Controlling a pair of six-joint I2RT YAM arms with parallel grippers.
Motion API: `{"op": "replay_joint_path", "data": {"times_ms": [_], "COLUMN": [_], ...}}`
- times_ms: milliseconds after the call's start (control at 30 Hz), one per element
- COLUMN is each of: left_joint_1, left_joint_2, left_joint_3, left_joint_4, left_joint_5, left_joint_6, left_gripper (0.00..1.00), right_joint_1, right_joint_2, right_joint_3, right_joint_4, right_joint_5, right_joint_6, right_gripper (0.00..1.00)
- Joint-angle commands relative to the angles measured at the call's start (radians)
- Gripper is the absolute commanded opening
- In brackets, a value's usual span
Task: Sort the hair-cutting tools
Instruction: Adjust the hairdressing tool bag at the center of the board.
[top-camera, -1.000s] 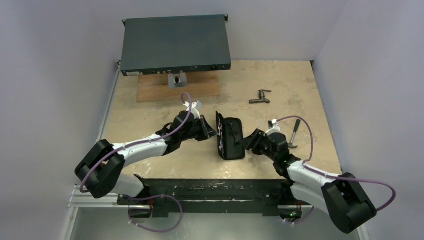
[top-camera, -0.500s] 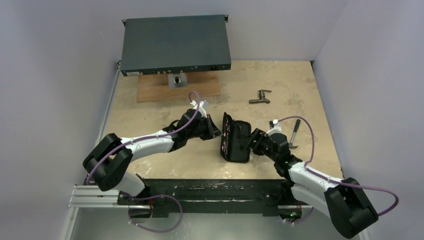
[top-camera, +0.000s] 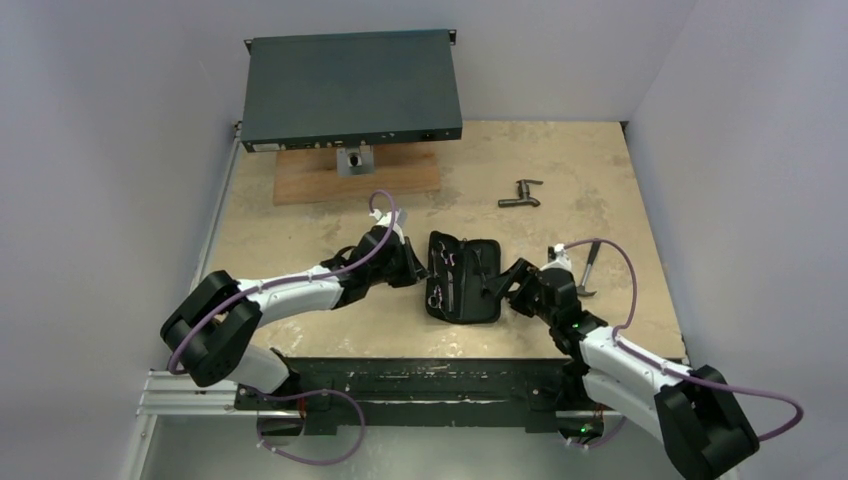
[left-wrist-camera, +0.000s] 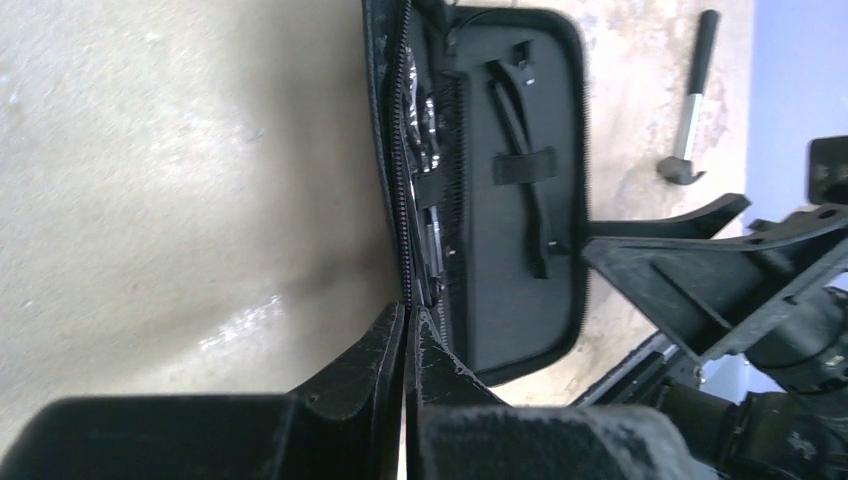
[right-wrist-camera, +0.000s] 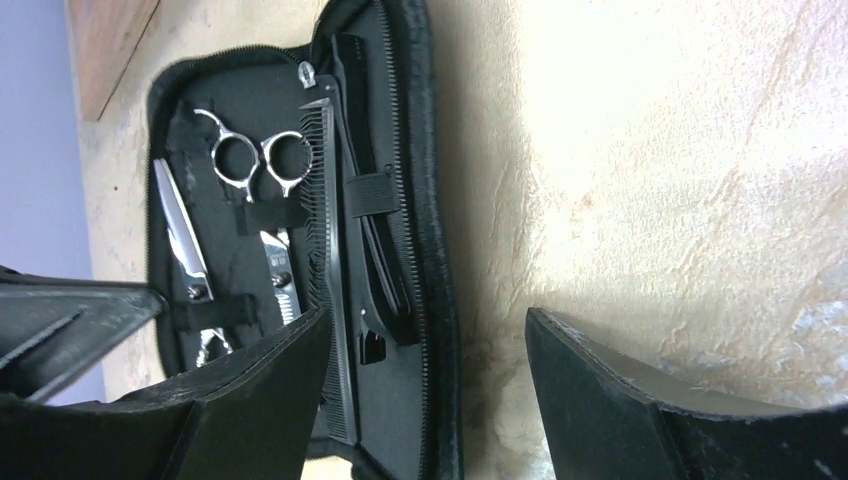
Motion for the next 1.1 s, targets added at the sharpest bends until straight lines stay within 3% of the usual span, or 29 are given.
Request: {"op": "replay_joint_path", "data": {"times_ms": [0,233,467,600,1067], "left_joint_1": [0.007,0.007,-0.030,-0.089,-0.279], "left_joint_2": [-0.016,-0.003,-0.014,-0.031,-0.075], "left_joint_3": [-0.027,-0.017,-0.062,-0.109,-0.216], "left_joint_4": [0.018,0.030,0.067,0.093,0.161], "left_joint_5": [-0.021,0.001,-0.017,-0.084,-0.299], "left_joint_6": [0.017,0.032,-0.011,-0.052,-0.214], "left_gripper": [0.00,0.00,0.00,0.00,0.00], "right_joint_1": [-0.001,-0.001,-0.001,-0.001,-0.001], "right_joint_2": [0.071,0.118,0.096,0.168,0.515], "right_joint_3": [0.031,-0.002,0.086,0.146,0.375], "right_joint_4": [0.026,0.188,0.077,0.058,0.096], "right_joint_5": [0.003,-0.077,-0.056,-0.056,-0.144], "right_joint_6": [0.008,0.013,-0.106,-0.161,-0.293], "right_gripper": [0.71,0.61,0.42,0.35,0.35]}}
